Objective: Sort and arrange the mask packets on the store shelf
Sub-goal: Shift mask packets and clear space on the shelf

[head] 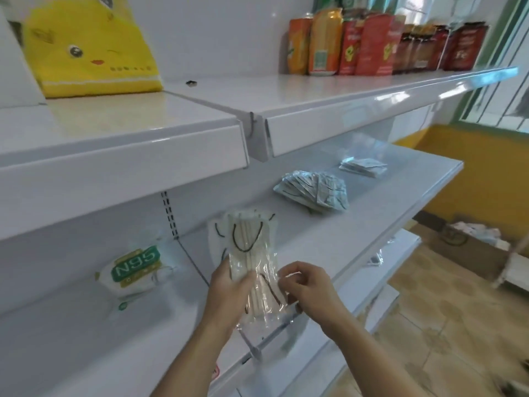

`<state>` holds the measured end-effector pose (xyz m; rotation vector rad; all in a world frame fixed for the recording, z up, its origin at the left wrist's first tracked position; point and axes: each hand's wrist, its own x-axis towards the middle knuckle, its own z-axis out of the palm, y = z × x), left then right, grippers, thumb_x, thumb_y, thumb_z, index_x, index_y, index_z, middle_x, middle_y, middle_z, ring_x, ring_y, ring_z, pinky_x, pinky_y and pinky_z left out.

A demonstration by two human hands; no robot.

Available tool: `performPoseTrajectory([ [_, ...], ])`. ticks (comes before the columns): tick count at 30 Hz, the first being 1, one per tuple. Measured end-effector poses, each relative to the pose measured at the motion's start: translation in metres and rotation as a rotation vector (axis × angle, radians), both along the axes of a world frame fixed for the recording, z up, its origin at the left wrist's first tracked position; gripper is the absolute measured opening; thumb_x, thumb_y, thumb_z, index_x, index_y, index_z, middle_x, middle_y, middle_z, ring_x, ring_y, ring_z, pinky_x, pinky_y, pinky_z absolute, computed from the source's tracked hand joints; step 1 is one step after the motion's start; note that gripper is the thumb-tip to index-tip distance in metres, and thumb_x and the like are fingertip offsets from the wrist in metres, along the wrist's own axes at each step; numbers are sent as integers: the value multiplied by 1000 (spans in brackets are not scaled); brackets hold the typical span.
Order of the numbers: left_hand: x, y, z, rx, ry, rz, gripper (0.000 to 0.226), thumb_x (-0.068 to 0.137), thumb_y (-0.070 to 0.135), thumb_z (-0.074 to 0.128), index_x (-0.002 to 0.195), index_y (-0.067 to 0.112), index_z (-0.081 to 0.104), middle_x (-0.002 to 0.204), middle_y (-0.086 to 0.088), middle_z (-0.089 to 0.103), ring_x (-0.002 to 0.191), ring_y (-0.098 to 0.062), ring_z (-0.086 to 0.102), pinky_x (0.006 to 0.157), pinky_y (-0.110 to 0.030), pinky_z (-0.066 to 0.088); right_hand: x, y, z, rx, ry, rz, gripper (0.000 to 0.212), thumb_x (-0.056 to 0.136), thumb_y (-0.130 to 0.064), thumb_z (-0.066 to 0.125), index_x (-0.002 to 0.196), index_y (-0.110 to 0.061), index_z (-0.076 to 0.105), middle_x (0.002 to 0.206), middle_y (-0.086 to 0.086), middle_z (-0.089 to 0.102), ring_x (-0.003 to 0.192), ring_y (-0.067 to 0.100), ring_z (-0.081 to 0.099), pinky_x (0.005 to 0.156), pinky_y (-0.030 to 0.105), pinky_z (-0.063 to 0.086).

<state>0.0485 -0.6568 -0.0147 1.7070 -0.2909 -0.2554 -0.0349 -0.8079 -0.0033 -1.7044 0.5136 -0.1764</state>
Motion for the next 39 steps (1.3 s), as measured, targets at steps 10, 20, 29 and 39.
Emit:
performPoseTrajectory([
  [10,15,-21,-10,266,-126,-237,26,98,24,59,117,43,56,102,6,67,83,-8,67,77,-30,56,79,-124,22,176,-139,-428,12,95,2,60,91,-8,65,78,14,65,51,19,64,50,25,55],
  [20,19,31,-23,555,-430,-177,32,98,19,58,127,32,57,113,18,56,102,9,50,79,-5,39,95,-93,-4,30,-56,-203,26,96,-15,65,122,-11,62,107,9,71,79,26,77,81,47,63],
  [29,1,152,-13,686,-574,121,33,93,17,60,125,23,63,116,6,62,103,-14,59,91,-34,51,83,84,6,-540,-236,245,14,95,-19,65,106,-26,68,90,-11,73,77,-1,68,70,15,53],
  [39,-56,407,-19,991,-450,519,35,80,16,62,113,25,68,111,3,65,100,-26,62,77,-40,55,81,335,-6,-563,-193,681,22,92,-16,67,110,-28,66,104,-8,70,86,4,65,72,5,43],
])
